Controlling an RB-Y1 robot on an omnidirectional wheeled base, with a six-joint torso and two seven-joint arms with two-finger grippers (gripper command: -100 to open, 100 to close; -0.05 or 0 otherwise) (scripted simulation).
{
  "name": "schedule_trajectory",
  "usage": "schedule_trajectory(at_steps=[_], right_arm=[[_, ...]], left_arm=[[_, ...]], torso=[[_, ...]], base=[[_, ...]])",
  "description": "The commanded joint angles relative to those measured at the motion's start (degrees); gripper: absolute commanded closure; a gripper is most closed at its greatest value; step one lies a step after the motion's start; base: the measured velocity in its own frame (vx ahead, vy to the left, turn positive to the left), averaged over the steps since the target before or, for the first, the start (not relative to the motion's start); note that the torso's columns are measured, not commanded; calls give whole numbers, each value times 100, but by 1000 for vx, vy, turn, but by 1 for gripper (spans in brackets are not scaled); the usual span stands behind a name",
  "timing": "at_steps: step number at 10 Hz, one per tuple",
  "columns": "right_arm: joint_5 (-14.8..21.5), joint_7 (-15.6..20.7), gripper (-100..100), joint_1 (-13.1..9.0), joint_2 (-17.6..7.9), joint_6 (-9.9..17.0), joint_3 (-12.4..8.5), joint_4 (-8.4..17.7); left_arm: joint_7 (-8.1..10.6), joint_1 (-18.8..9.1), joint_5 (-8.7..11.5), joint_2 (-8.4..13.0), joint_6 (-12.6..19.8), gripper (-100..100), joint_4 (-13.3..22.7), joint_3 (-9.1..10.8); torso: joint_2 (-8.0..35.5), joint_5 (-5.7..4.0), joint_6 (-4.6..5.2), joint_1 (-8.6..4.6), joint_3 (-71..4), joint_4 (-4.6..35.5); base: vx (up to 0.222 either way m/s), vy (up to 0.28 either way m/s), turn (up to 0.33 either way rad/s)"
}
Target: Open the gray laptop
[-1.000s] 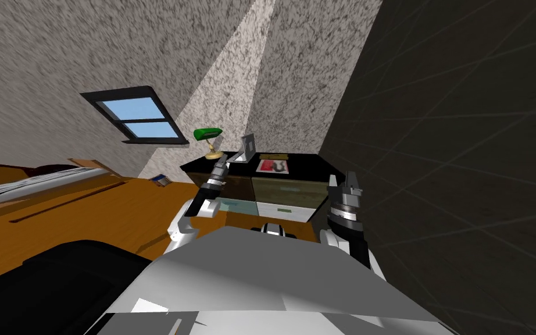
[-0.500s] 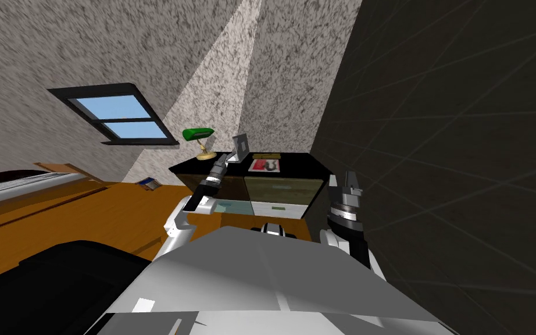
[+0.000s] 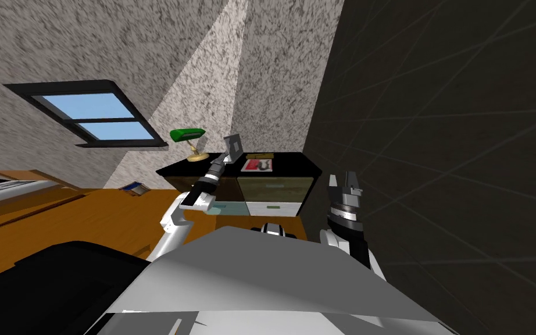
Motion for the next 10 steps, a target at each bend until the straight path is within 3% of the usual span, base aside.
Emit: schedule_trajectory(at_steps=[1,4,5,6,7,8,9,10], right_arm=[[0,0,0,0,0,0,0,0],[0,0,0,0,0,0,0,0],[0,0,0,0,0,0,0,0],[0,0,0,0,0,0,-1,0],[0,0,0,0,0,0,0,0],[0,0,0,0,-1,0,-1,0],[0,0,0,0,-1,0,0,0],[0,0,0,0,-1,0,-1,0]], left_arm=[[27,-91,9,167,346,-100,55,112],[77,-199,23,472,837,-100,119,322],[77,-199,23,472,915,-100,119,322],[102,-246,28,631,1145,-100,151,432],[102,-246,28,631,1205,-100,151,432],[129,-288,33,794,1414,-100,183,544],[129,-288,33,794,1498,-100,183,544],[155,-326,37,958,1692,-100,214,657]], torso=[[1,0,4,-1,0,0],[4,0,1,1,2,1],[6,1,3,2,4,2],[4,2,0,4,3,1],[1,0,3,-1,0,0],[1,0,1,0,1,0],[1,0,4,0,0,0],[3,0,0,0,2,1]], base=[[3,-60,-73],[8,-55,-108],[9,-31,-60],[20,-36,-118],[16,-23,-61],[21,-16,-125],[20,-10,-63],[27,-7,-103]])
